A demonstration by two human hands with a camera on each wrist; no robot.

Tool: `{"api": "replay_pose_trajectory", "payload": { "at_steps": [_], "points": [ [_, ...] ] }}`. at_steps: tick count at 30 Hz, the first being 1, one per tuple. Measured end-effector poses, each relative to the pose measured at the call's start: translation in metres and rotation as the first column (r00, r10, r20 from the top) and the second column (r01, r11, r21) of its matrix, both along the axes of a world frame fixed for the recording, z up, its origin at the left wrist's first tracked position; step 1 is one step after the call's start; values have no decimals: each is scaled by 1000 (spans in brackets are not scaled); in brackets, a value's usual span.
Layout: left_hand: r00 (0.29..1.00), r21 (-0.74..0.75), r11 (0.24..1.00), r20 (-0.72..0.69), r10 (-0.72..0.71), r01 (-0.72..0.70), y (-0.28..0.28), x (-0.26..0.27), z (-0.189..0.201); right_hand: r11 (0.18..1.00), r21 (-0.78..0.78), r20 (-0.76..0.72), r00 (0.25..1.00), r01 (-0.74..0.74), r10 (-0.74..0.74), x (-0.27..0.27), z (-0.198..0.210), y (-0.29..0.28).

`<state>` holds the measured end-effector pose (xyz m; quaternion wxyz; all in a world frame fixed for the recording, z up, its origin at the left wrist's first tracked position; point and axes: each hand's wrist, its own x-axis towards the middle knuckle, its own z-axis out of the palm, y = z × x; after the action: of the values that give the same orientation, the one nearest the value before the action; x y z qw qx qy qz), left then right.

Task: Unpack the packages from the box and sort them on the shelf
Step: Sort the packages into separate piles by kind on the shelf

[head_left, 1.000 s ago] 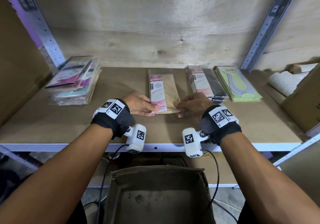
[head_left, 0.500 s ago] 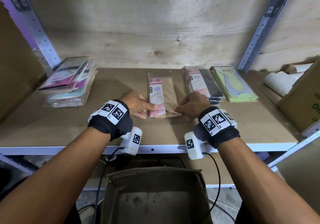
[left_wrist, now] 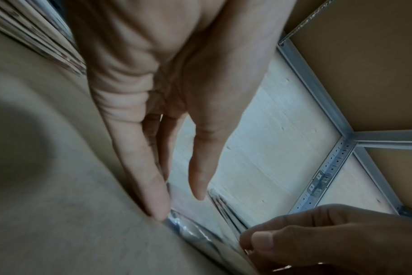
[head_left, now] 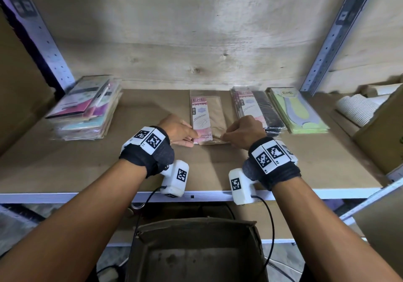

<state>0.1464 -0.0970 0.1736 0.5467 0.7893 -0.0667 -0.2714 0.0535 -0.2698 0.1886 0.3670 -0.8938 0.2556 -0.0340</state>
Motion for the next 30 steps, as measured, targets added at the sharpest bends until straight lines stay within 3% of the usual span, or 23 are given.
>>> {"api": "replay_pose_trajectory", "payload": {
  "at_steps": [17,24,27,30],
  "points": [
    [1000,-7,1000,26,-16,16,-7,11,1,993,-120,12,1000,10,-8,11,-1,-2],
    [997,-54,998,67,49,-46,32,13,20,973,-228,92,994,-44,66,13,7,11],
    [980,-121,986,145,134,-117,63,20,37,974,-177,193,965,-142,175,23,13,31],
    [934,-186,960,253,251,-207,96,31,53,963,25,253,934,-269,254,46,18,60]
  ]
}}
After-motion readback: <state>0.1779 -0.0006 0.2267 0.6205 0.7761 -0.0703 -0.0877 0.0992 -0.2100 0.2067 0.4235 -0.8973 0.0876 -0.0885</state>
